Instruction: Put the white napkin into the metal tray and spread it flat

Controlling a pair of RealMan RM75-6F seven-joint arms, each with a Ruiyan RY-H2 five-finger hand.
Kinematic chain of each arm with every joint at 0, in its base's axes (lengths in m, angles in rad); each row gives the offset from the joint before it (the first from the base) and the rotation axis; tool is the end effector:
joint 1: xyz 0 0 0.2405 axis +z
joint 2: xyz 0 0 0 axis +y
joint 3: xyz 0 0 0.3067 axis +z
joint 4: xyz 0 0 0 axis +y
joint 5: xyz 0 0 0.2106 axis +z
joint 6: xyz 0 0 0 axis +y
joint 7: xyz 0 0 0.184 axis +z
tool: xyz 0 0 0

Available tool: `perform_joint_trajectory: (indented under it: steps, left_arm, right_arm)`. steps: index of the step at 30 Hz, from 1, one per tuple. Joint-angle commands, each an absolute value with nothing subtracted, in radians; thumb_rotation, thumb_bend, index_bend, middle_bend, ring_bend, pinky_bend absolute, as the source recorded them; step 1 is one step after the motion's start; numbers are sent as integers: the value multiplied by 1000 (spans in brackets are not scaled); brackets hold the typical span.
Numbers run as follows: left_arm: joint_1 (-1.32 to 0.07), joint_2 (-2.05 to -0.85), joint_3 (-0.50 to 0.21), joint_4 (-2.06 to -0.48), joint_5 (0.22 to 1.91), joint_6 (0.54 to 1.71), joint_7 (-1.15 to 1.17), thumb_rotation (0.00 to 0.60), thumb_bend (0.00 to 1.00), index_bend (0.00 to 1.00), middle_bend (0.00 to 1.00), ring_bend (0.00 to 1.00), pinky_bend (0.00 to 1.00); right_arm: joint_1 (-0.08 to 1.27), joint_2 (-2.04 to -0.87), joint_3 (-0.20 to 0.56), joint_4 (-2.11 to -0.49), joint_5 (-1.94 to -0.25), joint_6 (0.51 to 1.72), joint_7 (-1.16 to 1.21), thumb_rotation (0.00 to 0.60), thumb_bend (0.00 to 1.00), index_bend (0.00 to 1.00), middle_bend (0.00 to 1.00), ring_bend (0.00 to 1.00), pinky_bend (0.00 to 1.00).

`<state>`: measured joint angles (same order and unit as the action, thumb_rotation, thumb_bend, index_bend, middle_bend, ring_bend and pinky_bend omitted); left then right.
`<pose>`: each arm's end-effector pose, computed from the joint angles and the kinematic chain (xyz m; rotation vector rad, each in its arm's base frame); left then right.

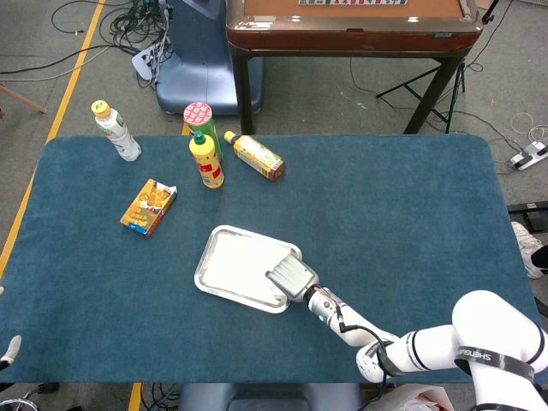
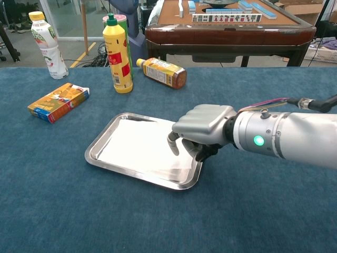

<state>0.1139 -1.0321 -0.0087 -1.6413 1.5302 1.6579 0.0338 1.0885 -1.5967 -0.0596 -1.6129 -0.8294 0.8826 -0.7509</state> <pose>-0.3756 0.1431 0.2289 -1.2625 -0.8390 -0.7769 -0.1010 -0.3760 -0.1063 2.3559 -0.5738 0.5687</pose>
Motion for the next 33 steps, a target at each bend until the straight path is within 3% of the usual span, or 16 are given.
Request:
perform_joint_trajectory:
  steps: [1, 33]
  left_arm:
    - [112, -1032, -9, -1645, 1532, 1657, 38, 600, 293, 108, 31, 6, 0]
    - [113, -1030, -9, -1648, 1528, 1659, 41, 600, 293, 108, 31, 6, 0]
  right_arm:
    - [1081, -1595, -65, -1611, -837, 881, -747, 557, 1000, 358, 1000, 1000, 1000]
    - [1043, -1580, -61, -1669, -879, 899, -765, 556, 1000, 358, 1000, 1000, 1000]
